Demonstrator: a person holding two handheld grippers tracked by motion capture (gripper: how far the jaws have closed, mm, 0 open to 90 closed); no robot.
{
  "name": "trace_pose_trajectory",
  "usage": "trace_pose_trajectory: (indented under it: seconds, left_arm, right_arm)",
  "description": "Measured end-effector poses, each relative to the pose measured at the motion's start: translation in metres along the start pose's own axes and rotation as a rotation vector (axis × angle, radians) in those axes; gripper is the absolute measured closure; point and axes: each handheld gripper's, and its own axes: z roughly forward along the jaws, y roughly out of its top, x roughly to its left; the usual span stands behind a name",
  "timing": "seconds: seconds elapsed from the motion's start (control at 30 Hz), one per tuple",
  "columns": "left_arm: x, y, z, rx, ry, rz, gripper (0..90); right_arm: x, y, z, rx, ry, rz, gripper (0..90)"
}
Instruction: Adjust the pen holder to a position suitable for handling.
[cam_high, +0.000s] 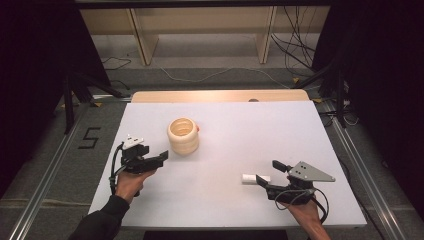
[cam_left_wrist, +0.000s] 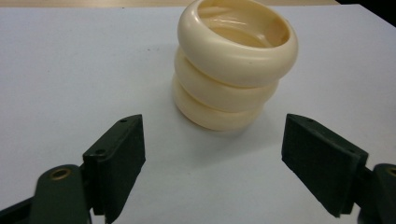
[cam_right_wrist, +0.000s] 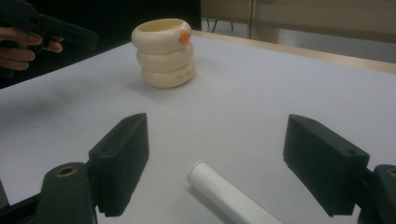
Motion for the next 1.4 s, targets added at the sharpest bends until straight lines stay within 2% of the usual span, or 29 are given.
trace_pose_trajectory:
  seconds: [0.17, 0.3, 0.33, 0.37, 0.5, 0.53, 0.57, 0.63, 0.67, 0.87, 1.4]
  left_arm:
    - [0.008, 0.005, 0.004, 0.013, 0.041, -0.014, 23.3]
    - [0.013, 0.007, 0.007, -0.003, 0.049, -0.006, 33.0]
    - [0.014, 0.007, 0.008, -0.007, 0.053, -0.006, 33.0]
    - [0.016, 0.008, 0.01, -0.006, 0.058, -0.004, 39.2]
    - [0.021, 0.008, 0.017, 0.006, 0.073, 0.0, 54.0]
    - [0.023, 0.008, 0.019, 0.012, 0.075, -0.007, 54.0]
    - [0.024, 0.008, 0.021, 0.016, 0.077, -0.015, 61.0]
    - [0.026, 0.009, 0.025, 0.026, 0.08, -0.017, 64.1]
    - [0.026, 0.009, 0.027, 0.028, 0.083, -0.017, 70.6]
    - [0.025, 0.011, 0.04, 0.046, 0.083, -0.008, 86.9]
    - [0.021, 0.017, 0.067, 0.047, 0.067, -0.032, 89.2]
  right_arm:
    - [0.0, 0.0, 0.001, 0.001, 0.008, -0.002, 23.0]
    - [0.0, 0.0, 0.001, 0.001, 0.008, -0.001, 23.0]
    - [0.0, 0.0, 0.001, 0.001, 0.008, -0.001, 23.0]
    - [0.0, 0.0, 0.001, 0.002, 0.01, 0.0, 23.0]
    - [0.0, 0.0, 0.001, 0.0, 0.016, 0.001, 23.0]
    - [0.0, 0.0, 0.001, 0.0, 0.017, 0.001, 23.0]
    - [0.0, 0.0, 0.001, 0.0, 0.018, 0.001, 23.0]
    - [0.0, 0.0, 0.001, 0.0, 0.018, 0.001, 23.0]
    - [-0.001, -0.001, 0.002, -0.001, 0.017, 0.001, 23.0]
    - [-0.001, -0.001, 0.001, 0.001, 0.013, 0.002, 23.3]
    - [-0.004, -0.001, 0.002, 0.004, 0.015, 0.009, 23.9]
